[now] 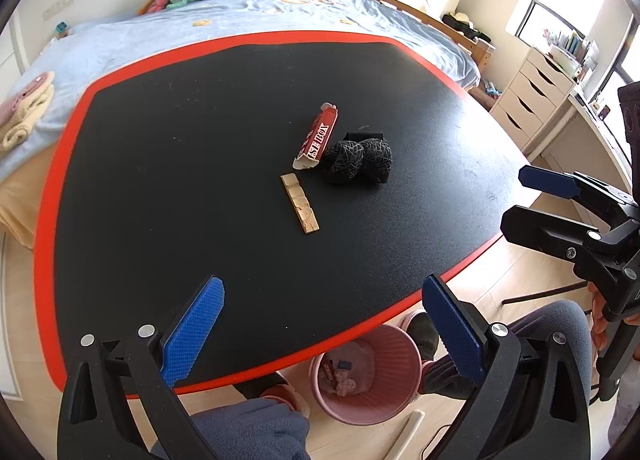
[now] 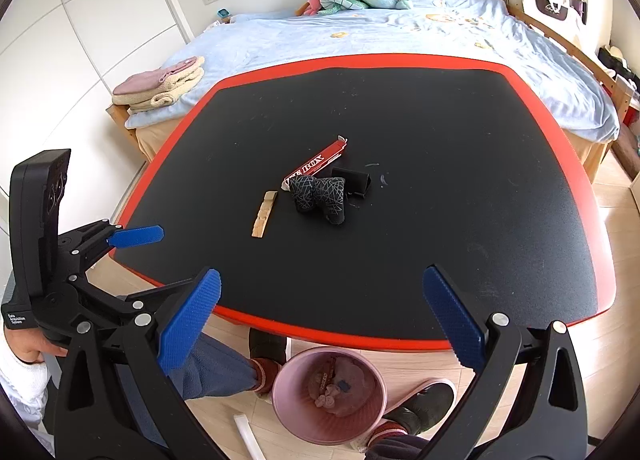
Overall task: Collect trash
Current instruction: 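Move both tools back toward the clothespin and black socks on the table, then grasp the wooden clothespin with the left tool while the right tool grasps the black socks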
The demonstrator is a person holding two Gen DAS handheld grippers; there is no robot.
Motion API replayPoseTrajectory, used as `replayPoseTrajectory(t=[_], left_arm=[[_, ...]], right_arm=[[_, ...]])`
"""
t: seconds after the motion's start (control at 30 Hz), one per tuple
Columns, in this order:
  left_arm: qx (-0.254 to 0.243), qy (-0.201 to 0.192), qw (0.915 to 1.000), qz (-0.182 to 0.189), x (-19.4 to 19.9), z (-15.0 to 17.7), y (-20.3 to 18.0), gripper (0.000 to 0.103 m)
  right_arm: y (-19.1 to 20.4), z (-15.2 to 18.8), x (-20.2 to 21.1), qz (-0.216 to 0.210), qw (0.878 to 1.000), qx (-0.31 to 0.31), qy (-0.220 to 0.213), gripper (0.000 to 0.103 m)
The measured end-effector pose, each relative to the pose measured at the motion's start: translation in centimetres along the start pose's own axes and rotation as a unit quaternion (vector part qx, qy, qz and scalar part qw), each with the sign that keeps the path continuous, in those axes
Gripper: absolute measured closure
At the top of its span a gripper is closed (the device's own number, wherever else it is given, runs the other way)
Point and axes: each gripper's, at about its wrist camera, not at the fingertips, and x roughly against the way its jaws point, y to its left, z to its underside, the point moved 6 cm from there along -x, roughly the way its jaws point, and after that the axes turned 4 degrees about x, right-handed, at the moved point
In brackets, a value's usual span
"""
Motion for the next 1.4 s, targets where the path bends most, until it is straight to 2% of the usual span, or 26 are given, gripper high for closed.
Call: replayPoseTrajectory(t=[0.43, 0.9, 1.07, 1.1, 1.17, 1.37, 1.4], left_arm=[[0.016, 0.014, 0.9996, -0.016, -4.5, -2.1, 1.7, 0.008], [0.024, 0.002, 0.9993, -0.028, -6.6, -2.9, 2.8, 0.009], [0.025, -0.01, 0.9988, -0.041, -6.4, -3.2, 3.1, 0.02], [0.024, -0.012, 0.9987, -0.044, -6.4, -3.3, 3.1, 0.024], [0.023, -0.016, 0.9983, -0.051, -6.2, -3.3, 3.2, 0.031], [0.017, -0.015, 0.9986, -0.048, -5.8, -3.2, 3.5, 0.061], [0.017, -0.014, 0.9987, -0.046, -5.7, -3.2, 3.6, 0.067]], right_arm=[[-1.3, -3.3, -6.5, 0.0, 1.0, -0.009, 0.026, 0.004], [-1.6, -4.4, -11.0, 0.003, 0.999, -0.011, 0.043, 0.004], [-1.4, -4.3, -12.0, 0.002, 0.999, -0.008, 0.047, 0.005], [-1.3, -4.3, -12.2, 0.002, 0.999, -0.008, 0.049, 0.013], [-1.3, -4.2, -12.6, 0.003, 0.998, -0.008, 0.055, 0.023], [-1.2, -4.2, -12.6, -0.004, 0.999, -0.008, 0.048, 0.031], [-1.2, -4.2, -12.5, -0.007, 0.999, -0.007, 0.047, 0.035]])
